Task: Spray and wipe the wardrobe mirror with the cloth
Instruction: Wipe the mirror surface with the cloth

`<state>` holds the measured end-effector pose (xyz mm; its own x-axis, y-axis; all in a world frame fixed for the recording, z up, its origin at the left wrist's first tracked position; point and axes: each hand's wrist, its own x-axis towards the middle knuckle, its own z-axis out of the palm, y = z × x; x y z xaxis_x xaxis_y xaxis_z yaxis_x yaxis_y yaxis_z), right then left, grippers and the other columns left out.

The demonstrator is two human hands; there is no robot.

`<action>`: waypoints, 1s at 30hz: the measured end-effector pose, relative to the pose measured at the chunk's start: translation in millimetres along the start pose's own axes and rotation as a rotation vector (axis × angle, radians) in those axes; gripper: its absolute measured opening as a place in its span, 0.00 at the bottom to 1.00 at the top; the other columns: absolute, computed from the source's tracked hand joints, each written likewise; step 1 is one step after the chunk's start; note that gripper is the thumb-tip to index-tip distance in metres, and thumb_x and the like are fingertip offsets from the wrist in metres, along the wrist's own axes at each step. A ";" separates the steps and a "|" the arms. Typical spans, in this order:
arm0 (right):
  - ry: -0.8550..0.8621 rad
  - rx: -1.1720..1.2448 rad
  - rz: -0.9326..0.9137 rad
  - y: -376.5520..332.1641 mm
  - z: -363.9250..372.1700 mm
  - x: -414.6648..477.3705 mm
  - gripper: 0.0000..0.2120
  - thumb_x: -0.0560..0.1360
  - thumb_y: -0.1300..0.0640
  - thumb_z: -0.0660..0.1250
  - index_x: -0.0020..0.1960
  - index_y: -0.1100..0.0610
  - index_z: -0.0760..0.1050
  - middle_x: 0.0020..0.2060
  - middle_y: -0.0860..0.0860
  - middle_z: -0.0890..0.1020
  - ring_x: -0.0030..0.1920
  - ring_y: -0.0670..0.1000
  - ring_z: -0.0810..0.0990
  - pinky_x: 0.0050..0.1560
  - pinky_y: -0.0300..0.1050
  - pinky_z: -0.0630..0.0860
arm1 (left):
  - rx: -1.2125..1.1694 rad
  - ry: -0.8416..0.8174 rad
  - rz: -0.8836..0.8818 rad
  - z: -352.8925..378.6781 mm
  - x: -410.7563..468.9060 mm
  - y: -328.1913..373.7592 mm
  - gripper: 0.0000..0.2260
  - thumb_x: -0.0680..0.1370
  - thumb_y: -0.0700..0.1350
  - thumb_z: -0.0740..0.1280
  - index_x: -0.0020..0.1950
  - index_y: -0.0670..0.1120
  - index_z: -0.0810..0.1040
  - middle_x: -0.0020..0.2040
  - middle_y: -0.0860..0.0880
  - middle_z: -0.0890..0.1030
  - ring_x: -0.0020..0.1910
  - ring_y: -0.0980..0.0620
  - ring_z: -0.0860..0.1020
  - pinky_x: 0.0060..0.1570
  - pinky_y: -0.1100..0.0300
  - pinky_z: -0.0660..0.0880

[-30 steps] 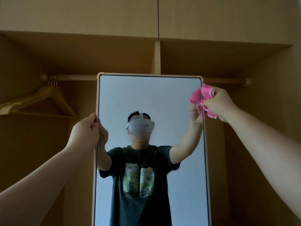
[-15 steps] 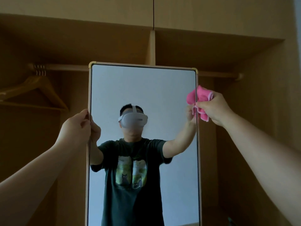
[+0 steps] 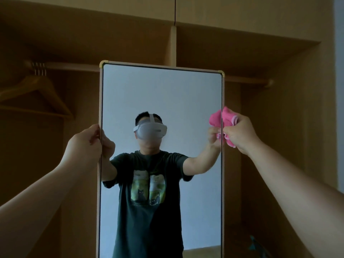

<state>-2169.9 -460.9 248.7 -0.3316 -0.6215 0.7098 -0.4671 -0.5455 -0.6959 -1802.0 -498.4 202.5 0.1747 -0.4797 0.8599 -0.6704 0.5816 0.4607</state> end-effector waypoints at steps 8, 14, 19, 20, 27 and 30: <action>0.082 -0.033 0.008 15.9 7.6 -13.2 0.29 0.72 0.76 0.63 0.68 0.55 0.73 0.47 0.59 0.81 0.42 0.49 0.82 0.43 0.45 0.83 | -0.038 -0.063 -0.039 -2.4 -10.8 1.6 0.10 0.76 0.30 0.58 0.44 0.41 0.75 0.36 0.45 0.79 0.36 0.48 0.78 0.33 0.64 0.72; 0.070 -0.051 0.017 34.8 10.5 -23.6 0.31 0.69 0.77 0.63 0.61 0.45 0.75 0.44 0.55 0.81 0.42 0.47 0.82 0.35 0.36 0.80 | -0.156 -0.096 -0.094 -2.3 -22.8 6.1 0.09 0.76 0.27 0.57 0.44 0.37 0.74 0.37 0.40 0.78 0.35 0.53 0.78 0.29 0.69 0.72; 0.100 -0.058 0.011 39.9 16.3 -37.7 0.29 0.72 0.73 0.64 0.69 0.53 0.72 0.43 0.50 0.79 0.41 0.42 0.79 0.36 0.29 0.76 | -0.187 -0.137 -0.123 1.0 -31.0 -4.7 0.07 0.75 0.29 0.58 0.44 0.38 0.73 0.39 0.39 0.80 0.38 0.45 0.79 0.33 0.58 0.73; 0.092 -0.058 0.012 40.1 16.3 -41.1 0.28 0.73 0.74 0.64 0.69 0.54 0.72 0.42 0.50 0.79 0.42 0.43 0.79 0.36 0.30 0.77 | -0.183 -0.139 -0.122 2.0 -31.8 -7.5 0.07 0.75 0.29 0.58 0.44 0.38 0.73 0.39 0.40 0.80 0.39 0.44 0.79 0.34 0.56 0.73; 0.030 -0.044 0.065 44.1 15.5 -62.3 0.25 0.73 0.73 0.65 0.67 0.56 0.73 0.38 0.43 0.77 0.34 0.44 0.82 0.29 0.31 0.76 | -0.209 -0.198 -0.152 6.7 -44.4 -23.8 0.09 0.75 0.31 0.59 0.44 0.44 0.74 0.37 0.47 0.81 0.35 0.53 0.79 0.28 0.61 0.76; 0.021 -0.074 0.095 51.5 13.1 -68.8 0.24 0.73 0.72 0.65 0.65 0.54 0.73 0.38 0.41 0.78 0.31 0.41 0.79 0.29 0.31 0.73 | -0.235 -0.244 -0.168 8.5 -51.9 -31.8 0.11 0.73 0.31 0.58 0.44 0.45 0.74 0.37 0.53 0.81 0.30 0.57 0.78 0.24 0.67 0.74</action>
<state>-2160.5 -453.6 162.5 -0.3938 -0.6561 0.6438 -0.4915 -0.4416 -0.7507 -1795.9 -497.6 141.4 0.0721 -0.7068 0.7037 -0.4581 0.6032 0.6528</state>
